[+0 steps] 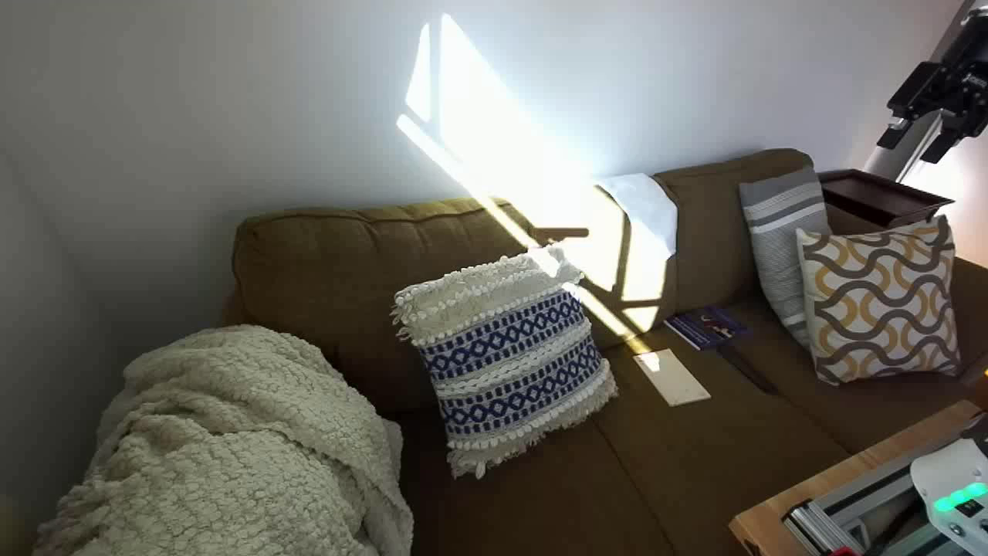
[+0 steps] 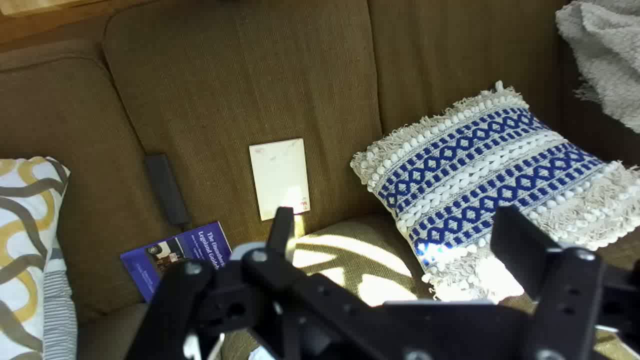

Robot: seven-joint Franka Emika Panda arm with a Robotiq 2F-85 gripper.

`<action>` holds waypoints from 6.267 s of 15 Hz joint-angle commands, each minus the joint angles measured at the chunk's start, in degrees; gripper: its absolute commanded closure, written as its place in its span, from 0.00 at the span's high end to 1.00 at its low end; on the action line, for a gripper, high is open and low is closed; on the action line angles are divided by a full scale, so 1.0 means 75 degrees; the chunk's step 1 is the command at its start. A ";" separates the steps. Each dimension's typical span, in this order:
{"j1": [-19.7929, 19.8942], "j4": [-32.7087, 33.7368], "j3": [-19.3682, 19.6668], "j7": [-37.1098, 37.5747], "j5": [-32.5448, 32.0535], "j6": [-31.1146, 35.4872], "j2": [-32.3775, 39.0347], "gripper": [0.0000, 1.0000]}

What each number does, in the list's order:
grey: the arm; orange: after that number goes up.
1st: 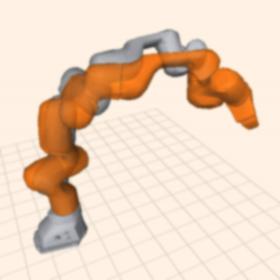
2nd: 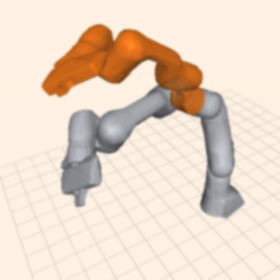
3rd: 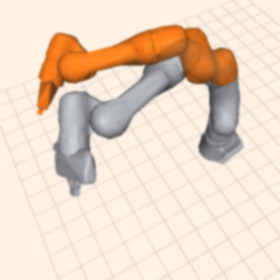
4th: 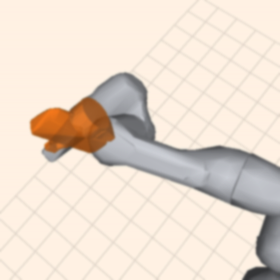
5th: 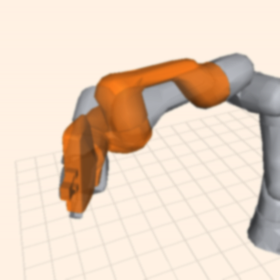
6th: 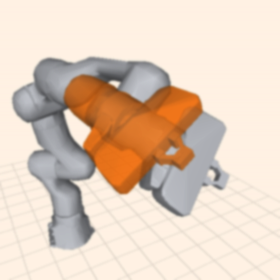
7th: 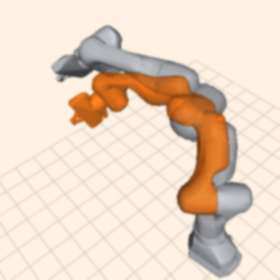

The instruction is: Put the remote on the towel

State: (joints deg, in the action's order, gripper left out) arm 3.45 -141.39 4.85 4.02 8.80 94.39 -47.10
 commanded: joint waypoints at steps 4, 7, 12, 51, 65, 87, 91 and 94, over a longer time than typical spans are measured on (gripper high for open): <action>0.0089 0.0023 -0.0059 -0.0051 0.0042 -0.0029 0.0017 1.00; 0.0089 0.0023 -0.0059 -0.0051 0.0042 -0.0029 0.0017 1.00; 0.0359 -0.0076 0.0074 0.0020 -0.0232 0.0007 0.0415 1.00; 0.1689 -0.0583 0.1781 -0.4344 -0.0594 0.6596 0.7080 1.00; 0.2822 0.1523 0.0901 -0.4511 -0.0558 0.7172 1.0996 1.00; 0.3754 0.5147 -0.0396 -0.4207 -0.1096 0.8524 1.4876 1.00; 0.3662 0.5876 -0.0389 -0.4195 -0.1383 0.9017 1.5727 1.00; 0.3769 0.6287 -0.0581 -0.4184 -0.1443 0.9302 1.6219 1.00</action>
State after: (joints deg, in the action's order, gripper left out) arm 29.46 -99.30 2.51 -26.67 -0.48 162.05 69.38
